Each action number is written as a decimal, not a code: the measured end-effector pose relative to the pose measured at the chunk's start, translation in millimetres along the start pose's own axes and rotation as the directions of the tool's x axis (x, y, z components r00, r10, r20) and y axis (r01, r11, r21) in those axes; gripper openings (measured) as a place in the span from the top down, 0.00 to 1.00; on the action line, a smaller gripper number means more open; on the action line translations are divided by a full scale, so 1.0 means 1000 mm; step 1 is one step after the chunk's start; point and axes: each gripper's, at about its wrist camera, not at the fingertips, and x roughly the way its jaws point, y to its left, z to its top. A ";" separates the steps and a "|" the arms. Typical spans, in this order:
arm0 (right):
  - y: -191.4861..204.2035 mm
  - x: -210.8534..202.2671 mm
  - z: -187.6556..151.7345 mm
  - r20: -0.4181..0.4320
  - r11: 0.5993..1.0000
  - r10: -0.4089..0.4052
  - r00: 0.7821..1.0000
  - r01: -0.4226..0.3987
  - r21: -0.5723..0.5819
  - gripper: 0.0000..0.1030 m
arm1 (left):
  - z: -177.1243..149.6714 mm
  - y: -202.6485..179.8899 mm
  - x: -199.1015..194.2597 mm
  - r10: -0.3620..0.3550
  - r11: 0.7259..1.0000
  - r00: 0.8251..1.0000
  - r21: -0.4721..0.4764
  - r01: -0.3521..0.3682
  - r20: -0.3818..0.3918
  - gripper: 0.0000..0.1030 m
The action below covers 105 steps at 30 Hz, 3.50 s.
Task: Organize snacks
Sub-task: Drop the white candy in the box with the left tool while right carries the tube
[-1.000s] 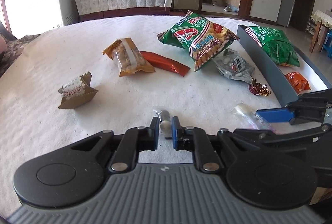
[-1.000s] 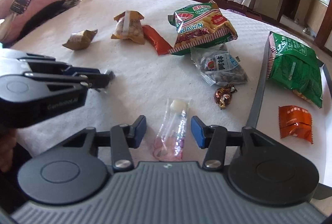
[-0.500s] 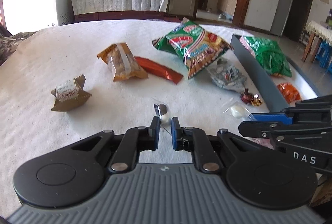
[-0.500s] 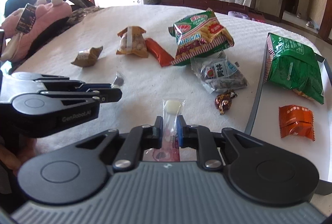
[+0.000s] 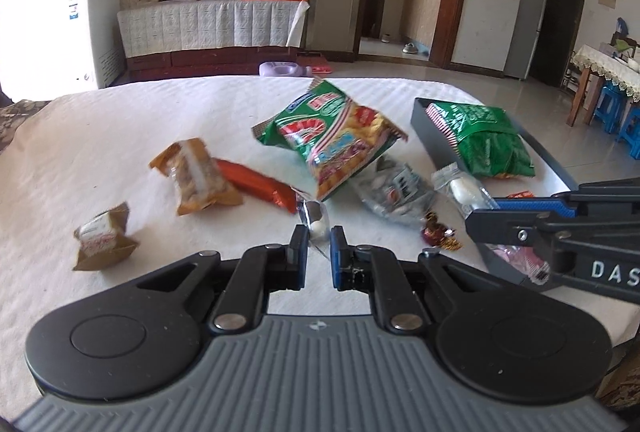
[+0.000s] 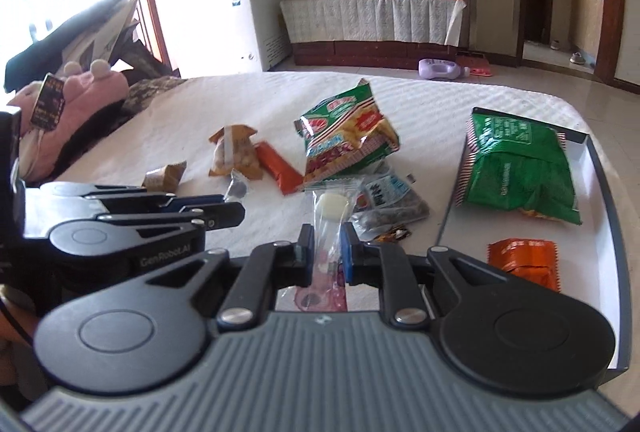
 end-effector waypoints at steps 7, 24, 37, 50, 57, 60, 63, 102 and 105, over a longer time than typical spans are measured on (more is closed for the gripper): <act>-0.012 -0.013 0.004 0.037 1.000 -0.006 0.999 0.005 0.019 0.84 | 0.011 -0.020 0.001 -0.032 0.999 0.999 0.029 0.032 0.021 0.86; -0.047 -0.039 0.002 0.096 0.996 -0.054 0.994 0.047 0.075 0.84 | 0.034 -0.070 0.005 -0.136 0.988 0.989 0.081 0.131 0.053 0.86; -0.072 -0.053 0.000 0.119 0.989 -0.094 0.988 0.079 0.126 0.84 | 0.041 -0.098 0.013 -0.201 0.974 0.978 0.122 0.194 0.053 0.86; -0.098 -0.055 -0.004 0.110 0.976 -0.144 0.984 0.122 0.180 0.84 | 0.046 -0.136 0.048 -0.259 0.955 0.966 0.158 0.253 0.023 0.86; -0.115 -0.055 -0.012 0.081 0.964 -0.176 0.981 0.155 0.217 0.84 | 0.037 -0.155 0.072 -0.272 0.952 0.962 0.142 0.272 -0.016 0.86; -0.121 -0.056 -0.016 0.066 0.958 -0.186 0.980 0.166 0.232 0.84 | 0.031 -0.162 0.080 -0.271 0.951 0.962 0.151 0.271 -0.026 0.86; -0.124 -0.054 -0.018 0.055 0.954 -0.189 0.981 0.170 0.245 0.84 | 0.024 -0.167 0.087 -0.264 0.951 0.963 0.152 0.269 -0.050 0.86; -0.126 -0.029 -0.024 -0.031 0.955 -0.175 0.984 0.177 0.239 0.84 | 0.005 -0.155 0.088 -0.197 0.960 0.977 0.183 0.210 -0.086 0.85; -0.127 -0.028 -0.025 -0.035 0.954 -0.174 0.984 0.177 0.241 0.84 | 0.005 -0.155 0.088 -0.199 0.960 0.976 0.183 0.212 -0.087 0.85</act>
